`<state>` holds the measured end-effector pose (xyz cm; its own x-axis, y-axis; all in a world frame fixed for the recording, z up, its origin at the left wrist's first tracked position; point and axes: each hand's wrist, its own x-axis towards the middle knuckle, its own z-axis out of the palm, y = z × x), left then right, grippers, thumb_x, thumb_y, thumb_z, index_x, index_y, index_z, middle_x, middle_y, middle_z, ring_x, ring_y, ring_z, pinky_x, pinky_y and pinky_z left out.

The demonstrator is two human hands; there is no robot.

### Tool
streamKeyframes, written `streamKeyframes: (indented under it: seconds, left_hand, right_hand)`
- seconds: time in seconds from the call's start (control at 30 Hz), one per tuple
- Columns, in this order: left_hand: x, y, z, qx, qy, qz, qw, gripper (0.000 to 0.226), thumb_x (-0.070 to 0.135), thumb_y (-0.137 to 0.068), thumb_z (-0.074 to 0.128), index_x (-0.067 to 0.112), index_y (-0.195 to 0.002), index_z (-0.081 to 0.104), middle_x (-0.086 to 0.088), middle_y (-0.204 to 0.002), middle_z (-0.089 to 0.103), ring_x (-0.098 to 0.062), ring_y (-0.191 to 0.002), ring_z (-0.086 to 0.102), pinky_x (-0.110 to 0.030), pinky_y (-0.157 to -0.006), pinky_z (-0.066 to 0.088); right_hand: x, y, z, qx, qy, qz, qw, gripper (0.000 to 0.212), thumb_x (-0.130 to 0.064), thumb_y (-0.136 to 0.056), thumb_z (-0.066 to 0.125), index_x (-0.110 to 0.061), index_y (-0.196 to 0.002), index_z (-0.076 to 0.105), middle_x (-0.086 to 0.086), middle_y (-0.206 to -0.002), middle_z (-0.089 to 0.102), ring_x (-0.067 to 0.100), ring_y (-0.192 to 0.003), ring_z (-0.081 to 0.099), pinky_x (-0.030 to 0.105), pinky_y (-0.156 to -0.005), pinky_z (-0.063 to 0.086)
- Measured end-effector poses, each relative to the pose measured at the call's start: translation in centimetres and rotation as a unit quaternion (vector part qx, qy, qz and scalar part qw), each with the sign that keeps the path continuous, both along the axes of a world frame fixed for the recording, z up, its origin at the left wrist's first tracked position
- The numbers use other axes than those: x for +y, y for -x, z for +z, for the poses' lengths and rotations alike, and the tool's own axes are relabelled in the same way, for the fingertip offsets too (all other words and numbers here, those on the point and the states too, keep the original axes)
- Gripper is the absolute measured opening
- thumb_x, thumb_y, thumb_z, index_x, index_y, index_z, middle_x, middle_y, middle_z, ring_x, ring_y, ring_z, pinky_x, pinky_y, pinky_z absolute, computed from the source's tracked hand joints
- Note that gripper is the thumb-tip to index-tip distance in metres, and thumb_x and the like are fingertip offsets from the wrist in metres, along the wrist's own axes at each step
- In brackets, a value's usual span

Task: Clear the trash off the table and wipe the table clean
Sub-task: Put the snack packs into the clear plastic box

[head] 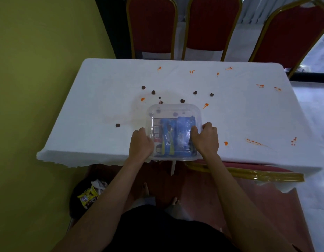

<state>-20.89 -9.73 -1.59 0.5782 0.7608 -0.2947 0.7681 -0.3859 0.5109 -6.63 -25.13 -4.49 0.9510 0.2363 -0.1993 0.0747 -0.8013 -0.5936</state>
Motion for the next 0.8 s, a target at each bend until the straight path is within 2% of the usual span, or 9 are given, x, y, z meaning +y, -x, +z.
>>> streamKeyframes:
  seconds: [0.1, 0.2, 0.33, 0.43, 0.53, 0.6, 0.67, 0.73, 0.8]
  left_hand:
    - [0.0, -0.6, 0.3, -0.010, -0.005, -0.006, 1.000, 0.004, 0.006, -0.098, 0.044, 0.008, -0.095, 0.046, -0.010, -0.096, 0.052, -0.019, -0.085, 0.048, -0.028, -0.069, 0.035]
    - [-0.2, -1.0, 0.4, -0.024, 0.008, -0.003, 1.000, 0.005, 0.010, -0.102, 0.042, 0.008, -0.098, 0.044, -0.004, -0.088, 0.050, -0.017, -0.079, 0.050, -0.026, -0.063, 0.035]
    - [-0.4, -0.9, -0.7, -0.041, 0.009, 0.024, 0.999, 0.019, 0.017, -0.106, 0.034, 0.010, -0.091, 0.044, 0.003, -0.073, 0.047, -0.007, -0.062, 0.045, -0.018, -0.050, 0.027]
    - [-0.2, -1.1, -1.3, -0.049, 0.027, 0.056, 0.997, 0.034, 0.020, -0.107, 0.028, 0.009, -0.081, 0.047, 0.002, -0.070, 0.047, -0.020, -0.071, 0.052, -0.026, -0.056, 0.029]
    - [-0.7, -0.8, -1.1, -0.059, 0.069, 0.076, 0.993, 0.047, 0.027, -0.109, 0.021, 0.009, -0.081, 0.054, -0.009, -0.082, 0.058, -0.034, -0.090, 0.061, -0.032, -0.074, 0.036]
    - [-1.5, -0.4, -0.8, -0.071, 0.115, 0.101, 0.986, 0.058, 0.035, -0.109, 0.016, 0.001, -0.103, 0.063, -0.022, -0.104, 0.064, -0.037, -0.108, 0.061, -0.036, -0.088, 0.041]
    - [-2.1, -0.1, -0.9, -0.080, 0.161, 0.135, 0.974, 0.064, 0.042, -0.108, 0.015, -0.003, -0.123, 0.058, -0.024, -0.124, 0.061, -0.036, -0.119, 0.056, -0.038, -0.099, 0.040]
    - [-1.9, 0.0, -1.5, -0.093, 0.201, 0.164, 0.961, 0.062, 0.050, -0.106, 0.017, 0.006, -0.129, 0.056, -0.016, -0.128, 0.060, -0.032, -0.116, 0.056, -0.039, -0.095, 0.044]
    - [-1.2, 0.2, -2.0, -0.101, 0.233, 0.175, 0.951, 0.057, 0.057, -0.102, 0.023, 0.017, -0.122, 0.059, -0.008, -0.124, 0.063, -0.026, -0.107, 0.061, -0.035, -0.080, 0.050]
  right_hand:
    - [1.0, 0.3, -0.1, -0.017, 0.030, -0.018, 0.999, 0.046, -0.048, -0.097, 0.045, -0.006, -0.115, 0.049, 0.015, -0.115, 0.057, 0.035, -0.105, 0.057, 0.048, -0.091, 0.045]
    - [1.8, 1.3, -0.8, -0.012, 0.034, -0.045, 0.998, 0.049, -0.049, -0.101, 0.037, -0.004, -0.116, 0.050, 0.017, -0.117, 0.058, 0.037, -0.107, 0.056, 0.049, -0.092, 0.041]
    - [2.2, 1.8, -0.9, -0.027, 0.022, -0.072, 0.997, 0.054, -0.050, -0.102, 0.035, -0.002, -0.111, 0.056, 0.019, -0.113, 0.059, 0.036, -0.106, 0.054, 0.048, -0.089, 0.043]
    - [2.2, 1.7, -0.9, -0.024, 0.025, -0.076, 0.997, 0.056, -0.054, -0.102, 0.035, -0.002, -0.113, 0.054, 0.020, -0.114, 0.056, 0.036, -0.106, 0.053, 0.047, -0.086, 0.045]
    - [1.9, 1.5, -1.0, 0.000, 0.022, -0.077, 0.997, 0.060, -0.060, -0.100, 0.032, -0.004, -0.116, 0.050, 0.019, -0.117, 0.055, 0.036, -0.108, 0.054, 0.047, -0.083, 0.047]
    - [1.8, 1.3, -1.0, 0.008, 0.020, -0.073, 0.997, 0.062, -0.061, -0.099, 0.032, -0.004, -0.118, 0.048, 0.019, -0.118, 0.054, 0.037, -0.109, 0.055, 0.047, -0.083, 0.047]
    - [1.9, 1.1, -1.0, 0.013, 0.021, -0.071, 0.997, 0.062, -0.061, -0.099, 0.033, -0.004, -0.119, 0.048, 0.019, -0.121, 0.053, 0.037, -0.111, 0.054, 0.046, -0.084, 0.046]
    - [1.9, 1.1, -1.0, 0.022, 0.011, -0.070, 0.997, 0.063, -0.061, -0.099, 0.035, -0.004, -0.120, 0.047, 0.018, -0.124, 0.052, 0.036, -0.113, 0.053, 0.045, -0.085, 0.045]
    - [1.8, 0.9, -0.8, 0.031, -0.002, -0.068, 0.997, 0.064, -0.062, -0.098, 0.037, -0.004, -0.121, 0.046, 0.018, -0.126, 0.052, 0.035, -0.115, 0.053, 0.045, -0.087, 0.045]
